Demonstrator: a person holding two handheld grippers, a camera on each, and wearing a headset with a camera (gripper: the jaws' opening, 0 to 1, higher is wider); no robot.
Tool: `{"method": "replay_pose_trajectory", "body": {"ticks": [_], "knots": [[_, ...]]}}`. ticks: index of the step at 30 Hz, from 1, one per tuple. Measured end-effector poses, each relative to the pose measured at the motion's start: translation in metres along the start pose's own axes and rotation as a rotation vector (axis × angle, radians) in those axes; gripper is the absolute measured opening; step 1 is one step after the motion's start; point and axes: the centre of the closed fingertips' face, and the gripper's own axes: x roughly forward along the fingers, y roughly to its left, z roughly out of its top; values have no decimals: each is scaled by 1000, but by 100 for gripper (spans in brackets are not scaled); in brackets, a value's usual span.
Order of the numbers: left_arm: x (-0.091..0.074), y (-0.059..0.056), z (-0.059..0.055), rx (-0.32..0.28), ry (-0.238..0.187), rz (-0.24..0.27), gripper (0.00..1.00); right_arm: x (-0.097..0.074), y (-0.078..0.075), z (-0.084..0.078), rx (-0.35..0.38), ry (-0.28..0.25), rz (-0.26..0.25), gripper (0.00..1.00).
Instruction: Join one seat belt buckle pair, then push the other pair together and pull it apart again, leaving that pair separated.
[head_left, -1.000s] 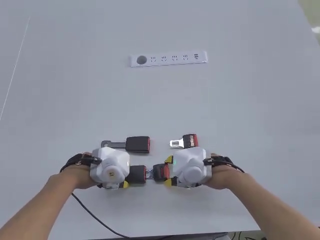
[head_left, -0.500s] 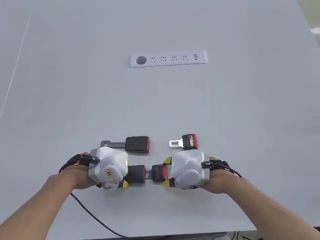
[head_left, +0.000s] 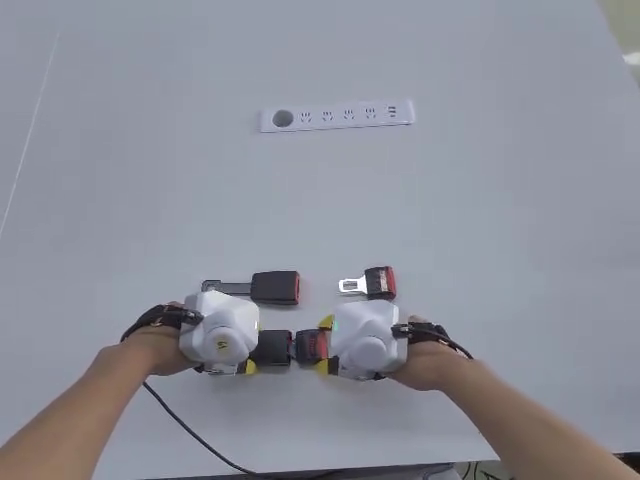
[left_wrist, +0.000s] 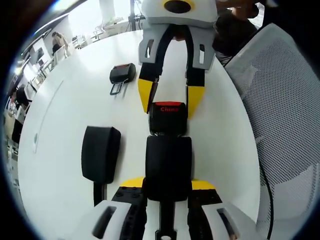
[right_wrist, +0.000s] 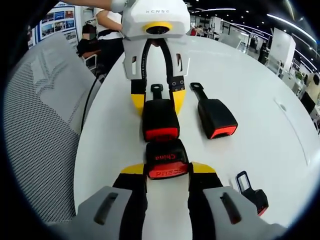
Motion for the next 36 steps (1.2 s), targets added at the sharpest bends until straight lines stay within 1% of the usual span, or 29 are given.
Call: {"method": "replay_pose_trajectory", "body": {"ticks": [1,2,3,4,6,10,16,17,20,23,26,29,31,34,35,36], "knots": [[0,0,-2,-10,8,0,30,1,-4,2,-12,-18,-23,28],[0,1,-3,-11,9,-1,30,3,-4,1,-6,-19,-25,28],[1,1,-2,-11,10,-1,30,1,-4,1,-2,-18,-28,28],[1,0,-2,-9,19,1,30,2,-4,1,-1,-18,-32,28],[0,0,-2,-9,23,3,30,1,-6,1,0,-22,-33,28],[0,1,-2,-14,15,4,30,2,-9,3,-10,-22,-32,29],[0,0,-1,-12,24,5,31,0,-11,4,-23,-21,-35,29],[0,0,-1,-12,23,7,31,-2,-11,4,-34,-22,-37,29],[0,0,0,-42,3,18,31,-4,-15,3,-33,-36,-34,28],[-1,0,-1,-41,-9,19,31,-7,-12,2,-76,-42,-24,28],[0,0,0,-23,2,11,31,-7,-13,3,-74,-43,-22,28],[0,0,1,-21,15,9,31,-7,-12,4,-67,-42,-25,28],[0,0,1,-26,26,12,31,-5,-13,4,-82,-26,-33,28],[1,0,1,-23,52,15,31,-5,-14,4,-79,-3,-31,28],[0,0,0,-24,52,14,31,-5,-13,3,-81,-2,-31,28],[0,0,0,-29,41,13,31,-6,-14,3,-82,-3,-31,28]]}}
